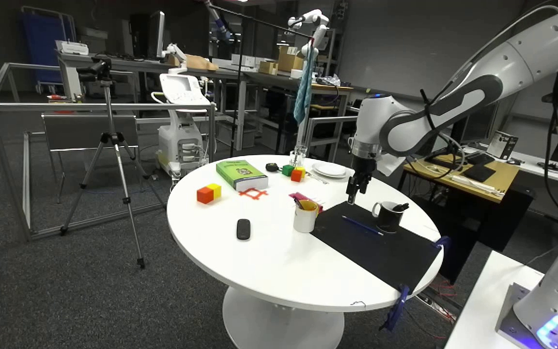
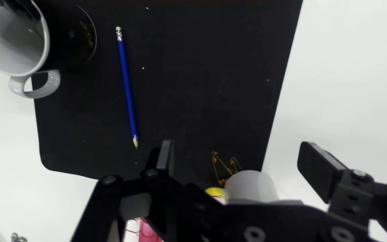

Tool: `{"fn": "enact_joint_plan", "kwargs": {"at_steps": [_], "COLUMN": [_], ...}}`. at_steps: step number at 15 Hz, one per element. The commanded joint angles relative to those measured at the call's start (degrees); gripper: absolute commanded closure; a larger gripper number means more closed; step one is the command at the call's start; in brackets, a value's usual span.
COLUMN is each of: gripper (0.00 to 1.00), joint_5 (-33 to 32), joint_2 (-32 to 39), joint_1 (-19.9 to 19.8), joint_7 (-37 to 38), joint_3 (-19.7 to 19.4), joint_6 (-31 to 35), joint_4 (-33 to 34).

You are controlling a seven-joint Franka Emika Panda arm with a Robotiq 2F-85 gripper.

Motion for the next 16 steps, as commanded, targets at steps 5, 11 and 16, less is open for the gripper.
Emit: {"fn": "enact_joint_plan", "kwargs": {"at_steps": [5,11,16], "gripper": [0.00,0.00,0.00], "joint_5": [12.51,16.72,16.97], "joint_2": [-4.65,-9.27,-9.89], "joint_1": [-5.65,-6.03,-5.50], "joint_7": [-12.69,-15.04,-13.22], "joint_3": [3.48,3.62,3.65], "joint_6": [-8.44,-11.64,-10.21], "joint_4": [4.43,5.68,5.62]}}
